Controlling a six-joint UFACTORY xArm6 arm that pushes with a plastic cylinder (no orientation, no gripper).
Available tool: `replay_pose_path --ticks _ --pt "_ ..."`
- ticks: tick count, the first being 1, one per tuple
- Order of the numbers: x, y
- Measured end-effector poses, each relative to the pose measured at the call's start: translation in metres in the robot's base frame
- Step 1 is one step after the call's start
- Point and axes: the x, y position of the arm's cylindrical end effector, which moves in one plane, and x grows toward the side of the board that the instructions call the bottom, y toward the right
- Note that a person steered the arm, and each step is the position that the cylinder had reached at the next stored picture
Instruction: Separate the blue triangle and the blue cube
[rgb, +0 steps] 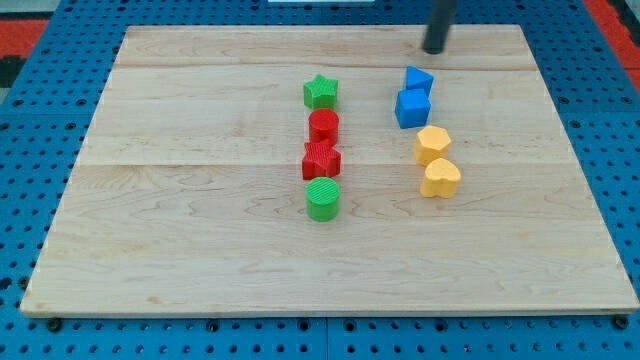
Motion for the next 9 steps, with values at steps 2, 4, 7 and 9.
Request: replay_pose_path --ticks 2,4,7,9 --pt "0.03 -0.076" --pt "0.075 -0.051" --pt "0.115 -0.016" --pt "0.093 -0.003"
